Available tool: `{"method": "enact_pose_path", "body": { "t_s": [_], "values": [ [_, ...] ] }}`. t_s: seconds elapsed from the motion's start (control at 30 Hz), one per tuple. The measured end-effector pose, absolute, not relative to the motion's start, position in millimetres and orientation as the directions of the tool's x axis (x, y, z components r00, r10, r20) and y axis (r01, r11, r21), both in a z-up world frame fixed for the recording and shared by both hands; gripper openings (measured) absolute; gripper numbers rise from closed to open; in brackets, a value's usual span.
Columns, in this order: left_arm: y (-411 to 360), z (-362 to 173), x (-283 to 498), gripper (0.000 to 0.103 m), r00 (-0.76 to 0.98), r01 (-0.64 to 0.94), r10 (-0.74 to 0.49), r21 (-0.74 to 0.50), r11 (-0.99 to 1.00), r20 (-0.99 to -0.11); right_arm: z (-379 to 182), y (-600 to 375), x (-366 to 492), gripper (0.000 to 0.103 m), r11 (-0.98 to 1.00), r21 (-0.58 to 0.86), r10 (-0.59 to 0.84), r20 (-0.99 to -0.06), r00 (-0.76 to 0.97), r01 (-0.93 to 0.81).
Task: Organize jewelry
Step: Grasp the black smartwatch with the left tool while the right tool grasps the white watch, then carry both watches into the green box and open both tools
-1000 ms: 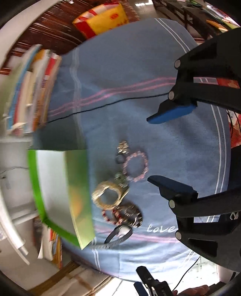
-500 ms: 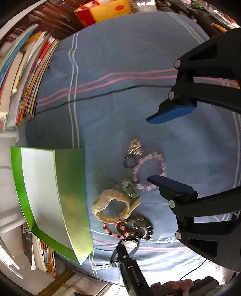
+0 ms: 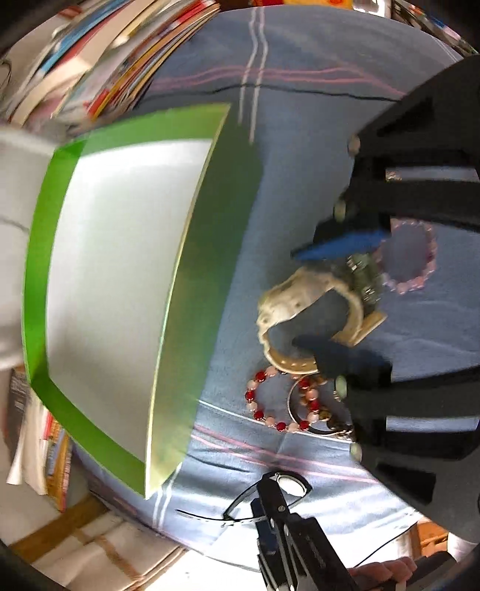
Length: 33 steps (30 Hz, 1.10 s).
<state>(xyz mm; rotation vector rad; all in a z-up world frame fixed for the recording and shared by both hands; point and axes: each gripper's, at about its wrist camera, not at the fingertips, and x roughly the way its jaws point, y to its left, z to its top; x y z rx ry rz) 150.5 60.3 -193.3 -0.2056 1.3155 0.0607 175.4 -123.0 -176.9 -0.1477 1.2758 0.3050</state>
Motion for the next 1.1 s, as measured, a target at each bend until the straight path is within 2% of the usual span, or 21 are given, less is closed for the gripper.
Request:
{"method": "enact_pose_path", "body": {
  "t_s": [0.03,0.1,0.2,0.57,0.87,1.1],
  "values": [
    [61.1,-194.2,151.1,0.032,0.252,-0.158,-0.083,-0.125,0.979,-0.964,-176.9,-121.7,177.6,0.029,0.95,0.048,0.135,-0.954,0.267,-0.307],
    [64.2,-193.7,147.5,0.017,0.257,-0.149,-0.103,-0.144,0.978,-0.961,-176.6,-122.6,179.8,0.026,0.95,0.07,0.153,-0.954,0.258,-0.305],
    [66.5,-192.1,148.1,0.017,0.27,-0.139,-0.118,-0.16,0.977,-0.956,-176.8,-130.2,179.0,0.019,0.955,0.096,0.169,-0.954,0.249,-0.282],
    [91.1,-166.1,114.6,0.017,0.317,-0.137,-0.153,-0.205,0.969,-0.936,-159.5,-161.0,157.9,0.019,0.968,0.122,0.183,-0.941,0.284,-0.218],
    [85.2,-101.9,114.4,0.017,0.415,-0.09,-0.164,-0.219,0.971,-0.895,-91.2,-172.1,152.8,0.019,0.956,0.161,0.25,-0.884,0.394,-0.246],
    [60.7,-59.9,160.0,0.017,0.502,-0.023,-0.17,-0.209,0.978,-0.848,-53.2,-171.6,191.8,0.019,0.961,0.137,0.245,-0.823,0.513,-0.24]
  ]
}}
